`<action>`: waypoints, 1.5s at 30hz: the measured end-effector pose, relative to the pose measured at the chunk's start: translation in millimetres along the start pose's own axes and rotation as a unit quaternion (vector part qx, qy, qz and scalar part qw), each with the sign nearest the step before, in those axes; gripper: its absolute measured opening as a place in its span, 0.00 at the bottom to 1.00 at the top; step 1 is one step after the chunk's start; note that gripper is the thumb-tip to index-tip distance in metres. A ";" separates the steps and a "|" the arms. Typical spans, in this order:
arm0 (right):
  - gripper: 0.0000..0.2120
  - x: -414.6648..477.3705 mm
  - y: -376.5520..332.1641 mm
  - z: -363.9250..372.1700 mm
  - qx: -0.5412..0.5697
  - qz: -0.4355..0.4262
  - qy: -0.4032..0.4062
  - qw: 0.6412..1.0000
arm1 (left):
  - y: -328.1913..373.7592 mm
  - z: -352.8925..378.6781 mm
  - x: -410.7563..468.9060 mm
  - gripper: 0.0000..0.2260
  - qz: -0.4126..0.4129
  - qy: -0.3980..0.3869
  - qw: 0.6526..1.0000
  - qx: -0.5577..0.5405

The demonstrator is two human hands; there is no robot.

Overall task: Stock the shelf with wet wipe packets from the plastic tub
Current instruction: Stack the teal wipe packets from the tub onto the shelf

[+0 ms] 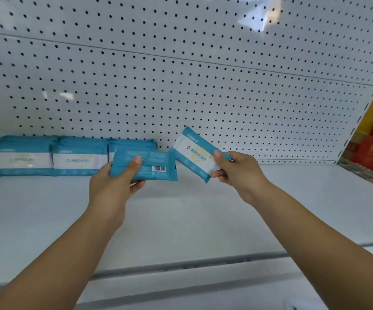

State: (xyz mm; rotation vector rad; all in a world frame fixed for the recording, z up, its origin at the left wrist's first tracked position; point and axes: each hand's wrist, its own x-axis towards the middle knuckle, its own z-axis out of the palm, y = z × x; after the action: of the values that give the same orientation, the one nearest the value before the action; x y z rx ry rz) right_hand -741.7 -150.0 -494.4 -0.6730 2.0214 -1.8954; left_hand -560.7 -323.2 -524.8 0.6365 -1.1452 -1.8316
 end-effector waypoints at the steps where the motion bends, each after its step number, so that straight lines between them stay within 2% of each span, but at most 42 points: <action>1: 0.12 1.2 1.6 7.8 -0.005 0.000 -0.005 1.000 | 3.7 -8.6 4.6 0.10 0.013 0.014 1.000 -0.001; 8: 0.11 9.4 17.0 71.7 -0.064 -0.034 -0.012 0.997 | 17.6 -65.9 33.8 0.07 0.097 0.140 0.985 -0.015; 11: 0.14 19.8 23.5 101.3 -0.089 -0.055 -0.007 0.994 | 15.8 -83.6 41.8 0.08 0.080 0.185 0.974 -0.098; 17: 0.10 41.6 32.0 144.4 -0.136 -0.103 0.010 0.985 | 15.2 -92.2 49.2 0.09 0.062 0.196 0.964 -0.167; 22: 0.16 61.0 41.4 172.0 -0.155 -0.129 0.009 0.979 | 13.2 -96.8 52.5 0.08 0.054 0.213 0.958 -0.185; 25: 0.12 66.7 47.6 181.8 -0.217 -0.166 0.030 0.962 | 13.3 -96.0 52.7 0.08 0.054 0.210 0.960 -0.175; 27: 0.10 67.2 52.2 185.7 -0.220 -0.192 0.067 0.954 | 13.3 -95.5 53.4 0.08 0.054 0.210 0.962 -0.168; 31: 0.11 74.1 56.7 186.3 -0.214 -0.250 0.098 0.939 | 12.7 -94.4 55.1 0.09 0.053 0.206 0.965 -0.155; 35: 0.19 72.8 50.8 179.9 -0.202 -0.270 0.096 0.937 | 12.0 -92.8 55.1 0.10 0.040 0.185 0.974 -0.126; 37: 0.19 60.8 43.7 173.9 -0.187 -0.285 0.065 0.938 | 12.2 -92.9 53.9 0.09 0.033 0.178 0.977 -0.114; 39: 0.20 44.3 35.9 167.7 -0.163 -0.315 -0.011 0.935 | 13.1 -93.3 53.2 0.09 0.023 0.173 0.978 -0.112; 42: 0.26 24.0 27.7 165.5 -0.158 -0.375 -0.134 0.904 | 15.9 -91.0 53.5 0.16 0.013 0.153 0.982 -0.112; 45: 0.27 20.2 24.7 174.4 -0.166 -0.391 -0.175 0.889 | 17.5 -85.7 50.9 0.23 0.007 0.121 0.988 -0.097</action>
State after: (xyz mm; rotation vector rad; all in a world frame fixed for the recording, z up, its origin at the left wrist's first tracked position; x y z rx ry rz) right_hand -673.3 -309.0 -533.0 -2.0059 1.9916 -1.5650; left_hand -513.3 -409.9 -546.6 0.7127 -0.7999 -1.7714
